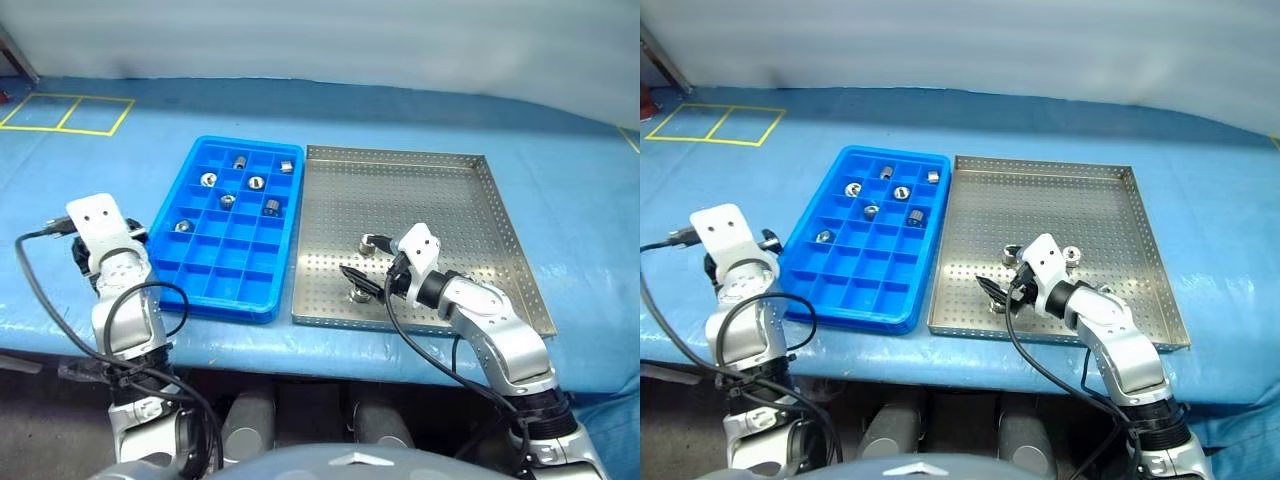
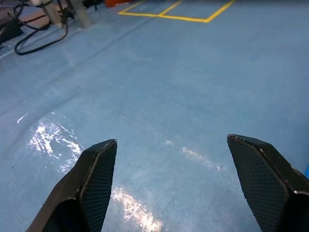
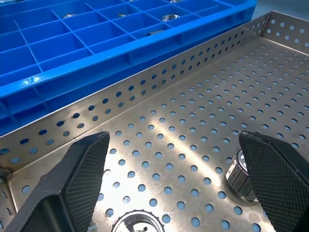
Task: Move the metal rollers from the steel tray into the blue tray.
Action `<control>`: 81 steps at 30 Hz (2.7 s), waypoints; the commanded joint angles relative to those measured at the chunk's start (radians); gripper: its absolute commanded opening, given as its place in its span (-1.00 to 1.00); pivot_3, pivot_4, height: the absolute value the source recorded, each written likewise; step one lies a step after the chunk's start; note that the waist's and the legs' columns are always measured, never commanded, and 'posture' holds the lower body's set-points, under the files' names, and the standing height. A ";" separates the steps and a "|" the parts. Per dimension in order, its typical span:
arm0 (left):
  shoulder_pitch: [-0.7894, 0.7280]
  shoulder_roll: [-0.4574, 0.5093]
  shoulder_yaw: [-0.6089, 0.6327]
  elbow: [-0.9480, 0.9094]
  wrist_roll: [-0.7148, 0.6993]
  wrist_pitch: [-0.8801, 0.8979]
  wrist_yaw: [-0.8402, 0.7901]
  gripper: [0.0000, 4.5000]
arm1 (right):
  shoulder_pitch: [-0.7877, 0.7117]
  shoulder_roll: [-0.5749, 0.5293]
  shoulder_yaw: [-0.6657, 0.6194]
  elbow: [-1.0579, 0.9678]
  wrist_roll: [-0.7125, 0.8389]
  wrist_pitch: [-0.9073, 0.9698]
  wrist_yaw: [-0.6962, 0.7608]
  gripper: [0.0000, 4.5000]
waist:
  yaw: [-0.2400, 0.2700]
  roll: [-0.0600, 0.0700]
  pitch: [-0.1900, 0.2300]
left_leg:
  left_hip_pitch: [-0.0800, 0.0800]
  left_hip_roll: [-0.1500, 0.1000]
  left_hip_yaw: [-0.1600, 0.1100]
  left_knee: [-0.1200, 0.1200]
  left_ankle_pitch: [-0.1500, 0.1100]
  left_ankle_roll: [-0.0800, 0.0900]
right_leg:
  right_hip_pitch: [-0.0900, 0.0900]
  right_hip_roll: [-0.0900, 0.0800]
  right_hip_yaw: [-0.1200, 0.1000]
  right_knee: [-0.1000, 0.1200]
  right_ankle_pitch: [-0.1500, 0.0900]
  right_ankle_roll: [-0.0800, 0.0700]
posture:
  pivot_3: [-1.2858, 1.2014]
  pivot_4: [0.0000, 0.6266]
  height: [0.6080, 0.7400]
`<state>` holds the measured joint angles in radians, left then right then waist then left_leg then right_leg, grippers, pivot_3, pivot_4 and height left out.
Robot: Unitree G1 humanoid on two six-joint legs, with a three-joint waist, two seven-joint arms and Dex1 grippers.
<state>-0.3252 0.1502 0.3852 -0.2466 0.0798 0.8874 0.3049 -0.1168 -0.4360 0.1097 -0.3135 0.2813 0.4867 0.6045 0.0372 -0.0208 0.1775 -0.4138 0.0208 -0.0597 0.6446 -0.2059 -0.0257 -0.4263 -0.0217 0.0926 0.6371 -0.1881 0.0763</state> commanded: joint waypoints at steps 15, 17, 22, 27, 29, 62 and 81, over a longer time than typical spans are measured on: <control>0.013 0.035 0.057 -0.144 -0.077 0.288 -0.167 0.77 | -0.032 0.023 -0.017 0.041 -0.021 -0.043 -0.030 1.00 | 0.005 0.002 -0.002 | 0.000 -0.002 0.001 0.000 -0.003 0.003 | 0.004 -0.003 -0.001 -0.008 0.001 0.002 | 0.20 -0.52 1.00; 0.010 0.043 0.077 -0.151 -0.070 0.292 -0.164 0.77 | -0.035 0.024 -0.016 0.045 -0.021 -0.043 -0.030 1.00 | 0.004 0.002 -0.001 | 0.000 -0.002 0.001 0.000 -0.003 0.003 | 0.004 -0.003 -0.001 -0.008 0.001 0.002 | 0.20 -0.52 1.00; -0.018 0.024 0.145 -0.190 -0.106 0.285 -0.176 0.77 | -0.038 0.028 -0.013 0.055 -0.025 -0.045 -0.028 1.00 | 0.004 0.002 -0.001 | -0.001 -0.001 0.001 -0.001 -0.003 0.003 | 0.003 -0.003 -0.001 -0.008 0.001 0.002 | 0.21 -0.52 1.00; -0.084 -0.005 0.247 -0.165 -0.042 -0.098 0.039 0.77 | -0.043 0.024 -0.017 0.057 -0.019 -0.043 -0.020 1.00 | 0.006 0.000 0.000 | -0.002 -0.001 0.000 -0.001 -0.003 0.002 | 0.002 -0.003 -0.002 -0.008 0.001 0.002 | 0.21 -0.52 1.00; -0.112 0.003 0.188 -0.138 -0.040 -0.185 0.025 0.77 | -0.044 0.022 -0.025 0.052 -0.017 -0.041 -0.021 1.00 | 0.009 0.000 0.000 | -0.002 -0.001 0.000 -0.001 -0.003 0.002 | 0.002 -0.003 -0.002 -0.008 0.001 0.002 | 0.20 -0.52 1.00; -0.321 0.284 -0.930 0.181 -0.280 -0.070 -1.187 0.77 | 0.258 -0.151 -0.120 -0.335 -0.085 0.085 -0.088 1.00 | -0.128 0.005 -0.002 | -0.002 -0.001 0.007 0.003 -0.009 0.008 | 0.000 -0.002 0.007 -0.006 -0.003 0.005 | -0.06 -0.52 1.00; -0.297 0.261 -0.948 0.206 -0.221 -0.084 -1.188 -0.20 | 0.229 -0.140 -0.094 -0.319 -0.101 0.075 -0.106 1.00 | -0.129 0.005 -0.002 | -0.001 -0.001 0.008 0.003 -0.009 0.008 | 0.000 -0.002 0.007 -0.005 -0.003 0.005 | -0.05 -0.52 1.00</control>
<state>-0.6227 0.4044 -0.5672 -0.0363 -0.1556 0.8131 -0.8763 0.1208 -0.5768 0.0244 -0.6081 0.1835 0.5762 0.5007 -0.0917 -0.0154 0.1754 -0.4152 0.0199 -0.0520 0.6479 -0.2147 -0.0176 -0.4266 -0.0235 0.0997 0.6326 -0.1909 0.0815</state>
